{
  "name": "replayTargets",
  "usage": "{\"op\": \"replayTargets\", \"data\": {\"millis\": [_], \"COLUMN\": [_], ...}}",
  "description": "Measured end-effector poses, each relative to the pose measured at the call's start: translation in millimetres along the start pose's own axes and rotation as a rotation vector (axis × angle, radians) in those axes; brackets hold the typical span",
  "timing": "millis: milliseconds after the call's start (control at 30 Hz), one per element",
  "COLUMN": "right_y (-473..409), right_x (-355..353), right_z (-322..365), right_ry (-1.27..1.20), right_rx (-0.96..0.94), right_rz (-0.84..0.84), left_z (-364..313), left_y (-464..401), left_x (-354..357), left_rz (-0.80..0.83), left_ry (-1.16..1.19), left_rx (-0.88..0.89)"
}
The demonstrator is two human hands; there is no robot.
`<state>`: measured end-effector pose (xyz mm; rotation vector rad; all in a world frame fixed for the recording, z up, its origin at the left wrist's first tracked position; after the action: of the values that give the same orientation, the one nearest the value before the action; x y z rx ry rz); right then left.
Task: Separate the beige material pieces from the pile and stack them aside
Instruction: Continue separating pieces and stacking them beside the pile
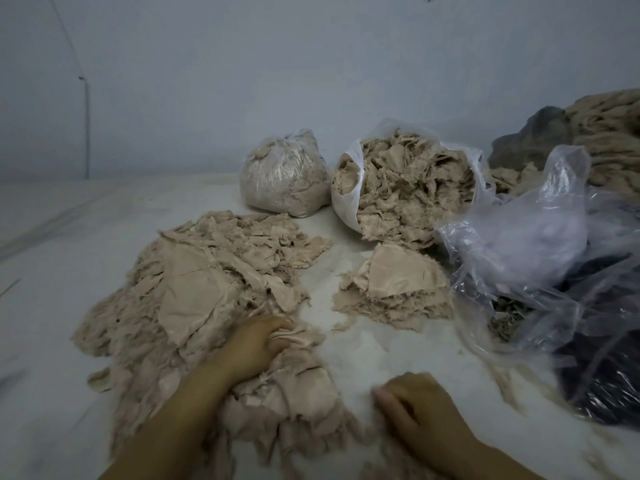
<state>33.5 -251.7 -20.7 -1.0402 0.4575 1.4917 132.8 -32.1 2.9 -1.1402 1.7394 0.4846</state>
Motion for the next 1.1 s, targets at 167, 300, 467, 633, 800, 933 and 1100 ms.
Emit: {"op": "replayTargets", "data": {"millis": [167, 300, 467, 633, 800, 933, 1100], "right_y": [-80.0, -86.9, -30.0, -47.3, -70.6, -75.0, -91.0], "right_x": [11.5, 43.3, 27.0, 6.5, 26.4, 19.1, 7.3], "right_z": [11.2, 10.4, -5.5, 10.1, 32.8, 27.4, 37.3], "right_ry": [-0.045, 0.013, -0.371, -0.797, -1.192, -1.165, -0.841], "right_rx": [0.005, -0.048, 0.152, 0.42, 0.553, 0.509, 0.413], "right_rz": [0.001, 0.118, 0.118, 0.1, -0.027, 0.006, 0.105], "left_z": [-14.5, -19.9, -14.4, -34.3, -39.9, -33.6, -53.6], "left_y": [-0.2, 2.5, -1.2, -12.6, -11.2, -16.2, -35.0], "left_x": [-8.7, -9.9, -5.6, -7.0, -14.3, -19.3, -11.9], "left_rz": [-0.158, -0.273, -0.318, -0.304, -0.299, -0.154, -0.102], "left_ry": [0.263, 0.418, 0.555, 0.685, 0.622, 0.459, 0.506], "left_rx": [-0.064, -0.089, -0.135, -0.094, -0.067, -0.052, 0.056]}}
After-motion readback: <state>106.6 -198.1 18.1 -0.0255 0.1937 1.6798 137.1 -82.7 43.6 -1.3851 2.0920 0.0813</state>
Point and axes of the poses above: each hand's wrist, its own y-axis away from the middle knuckle, its own x-axis out of the palm, z = x × y, the point moved 7 cm from there along -y, towards the middle knuckle, and after that the axes turned 5 degrees about x, right-handed, at the moved point
